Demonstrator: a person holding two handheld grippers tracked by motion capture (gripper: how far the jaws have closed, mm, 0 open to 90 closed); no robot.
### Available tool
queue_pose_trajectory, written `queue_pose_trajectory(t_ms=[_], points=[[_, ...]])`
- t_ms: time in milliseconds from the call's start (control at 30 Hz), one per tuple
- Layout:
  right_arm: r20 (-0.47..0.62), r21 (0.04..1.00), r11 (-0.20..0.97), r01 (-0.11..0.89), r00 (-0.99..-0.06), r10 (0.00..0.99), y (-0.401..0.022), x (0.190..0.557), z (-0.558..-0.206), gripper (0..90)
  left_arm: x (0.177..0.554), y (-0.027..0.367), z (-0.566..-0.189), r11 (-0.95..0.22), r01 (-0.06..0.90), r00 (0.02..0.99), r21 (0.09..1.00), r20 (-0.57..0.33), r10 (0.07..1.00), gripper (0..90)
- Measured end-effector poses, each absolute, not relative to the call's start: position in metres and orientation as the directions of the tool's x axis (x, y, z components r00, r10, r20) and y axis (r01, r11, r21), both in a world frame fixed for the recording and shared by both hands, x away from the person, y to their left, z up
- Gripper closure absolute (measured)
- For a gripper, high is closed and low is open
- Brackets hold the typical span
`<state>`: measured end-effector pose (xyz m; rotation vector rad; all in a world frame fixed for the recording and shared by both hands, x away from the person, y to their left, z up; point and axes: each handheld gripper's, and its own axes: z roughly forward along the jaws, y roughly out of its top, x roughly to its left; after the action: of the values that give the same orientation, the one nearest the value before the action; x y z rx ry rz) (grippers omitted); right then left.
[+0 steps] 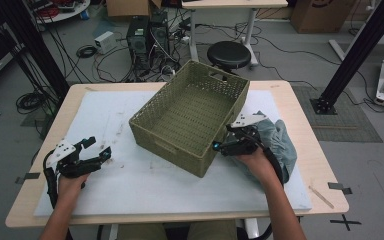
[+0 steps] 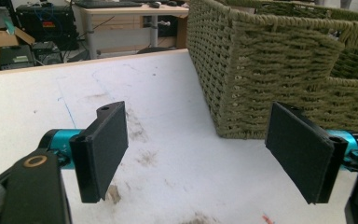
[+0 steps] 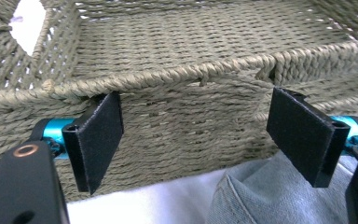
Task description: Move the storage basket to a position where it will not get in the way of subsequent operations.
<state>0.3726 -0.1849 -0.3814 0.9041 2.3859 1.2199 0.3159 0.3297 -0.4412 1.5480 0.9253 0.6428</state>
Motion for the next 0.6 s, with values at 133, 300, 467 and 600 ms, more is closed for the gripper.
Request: queue_pose_trajectory(t_ms=[133, 300, 467, 600], points=[[0.032, 0.810, 0.438, 0.390, -0.775, 0.631, -0.186, 0.379, -0.383, 17.1, 0.322, 0.330, -0.437, -0.038, 0.222, 0.543, 0.974, -0.091, 0.835, 21.3], [0.025, 0.806, 0.459, 0.373, -0.797, 0.604, -0.184, 0.384, -0.382, 16.3, 0.334, 0.333, -0.428, -0.026, 0.242, 0.570, 0.970, -0.120, 0.813, 21.7], [0.019, 0.808, 0.461, 0.366, -0.799, 0.601, -0.181, 0.385, -0.382, 16.3, 0.351, 0.327, -0.411, -0.061, 0.245, 0.609, 0.968, -0.105, 0.787, 21.7], [0.017, 0.809, 0.460, 0.366, -0.797, 0.603, -0.179, 0.384, -0.382, 16.3, 0.363, 0.319, -0.399, -0.091, 0.241, 0.632, 0.966, -0.085, 0.770, 21.7]])
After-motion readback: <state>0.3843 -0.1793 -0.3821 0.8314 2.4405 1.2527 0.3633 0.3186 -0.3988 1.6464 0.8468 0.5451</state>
